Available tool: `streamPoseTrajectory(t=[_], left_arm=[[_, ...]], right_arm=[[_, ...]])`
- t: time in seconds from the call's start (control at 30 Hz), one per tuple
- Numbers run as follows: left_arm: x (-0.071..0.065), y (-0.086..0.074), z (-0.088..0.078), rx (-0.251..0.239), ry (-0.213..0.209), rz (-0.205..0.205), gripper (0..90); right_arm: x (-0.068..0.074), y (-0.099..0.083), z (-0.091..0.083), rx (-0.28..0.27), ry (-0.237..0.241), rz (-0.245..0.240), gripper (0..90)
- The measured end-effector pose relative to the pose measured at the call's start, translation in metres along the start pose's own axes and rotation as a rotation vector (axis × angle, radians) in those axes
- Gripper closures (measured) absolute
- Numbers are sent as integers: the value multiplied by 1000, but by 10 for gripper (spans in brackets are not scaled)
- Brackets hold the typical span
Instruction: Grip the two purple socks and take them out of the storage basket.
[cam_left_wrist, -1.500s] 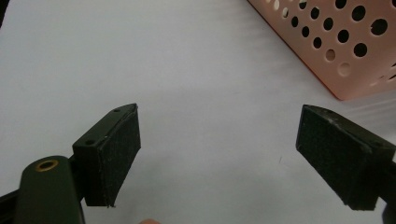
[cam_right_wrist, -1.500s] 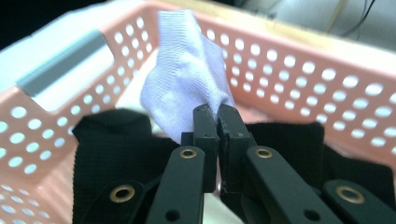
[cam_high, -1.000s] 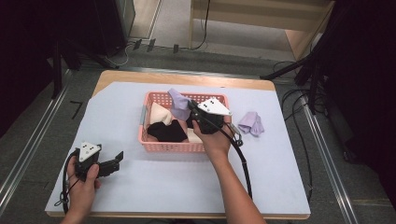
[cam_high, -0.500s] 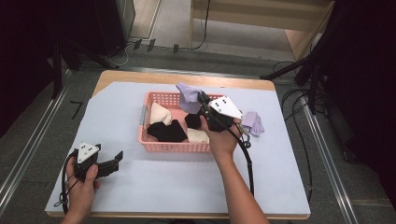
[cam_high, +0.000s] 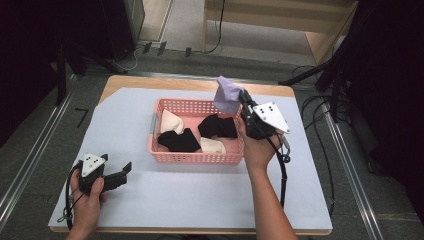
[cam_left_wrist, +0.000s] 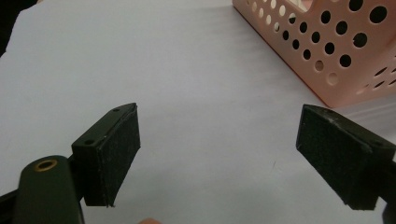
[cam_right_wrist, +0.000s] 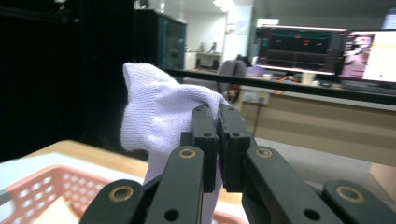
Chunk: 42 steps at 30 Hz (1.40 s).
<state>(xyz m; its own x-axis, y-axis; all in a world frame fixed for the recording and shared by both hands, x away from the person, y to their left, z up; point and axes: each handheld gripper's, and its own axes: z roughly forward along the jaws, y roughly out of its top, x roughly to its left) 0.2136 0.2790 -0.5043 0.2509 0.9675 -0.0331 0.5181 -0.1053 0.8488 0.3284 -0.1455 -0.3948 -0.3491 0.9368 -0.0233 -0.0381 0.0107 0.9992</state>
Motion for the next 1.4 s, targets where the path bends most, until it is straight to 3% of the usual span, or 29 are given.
streamPoseTrajectory(t=[0.33, 0.57, 0.8, 1.17, 1.33, 1.4], left_arm=[[0, 0, 0, -3, 2, 2, 148], [0, 0, 0, 5, 5, 4, 148], [0, 0, 0, 8, 7, 5, 148], [0, 0, 0, 8, 5, 4, 149], [0, 0, 0, 7, 6, 5, 148], [0, 0, 0, 8, 6, 5, 148]], right_arm=[[-48, 0, -24, -2, -110, 10, 875], [-76, -19, -39, 43, -183, 25, 874], [-97, -46, -47, 126, -228, 35, 873], [-104, -95, -45, 308, -257, 41, 819], [-105, -111, -47, 399, -224, 34, 714], [-106, -114, -52, 410, -206, 51, 661]])
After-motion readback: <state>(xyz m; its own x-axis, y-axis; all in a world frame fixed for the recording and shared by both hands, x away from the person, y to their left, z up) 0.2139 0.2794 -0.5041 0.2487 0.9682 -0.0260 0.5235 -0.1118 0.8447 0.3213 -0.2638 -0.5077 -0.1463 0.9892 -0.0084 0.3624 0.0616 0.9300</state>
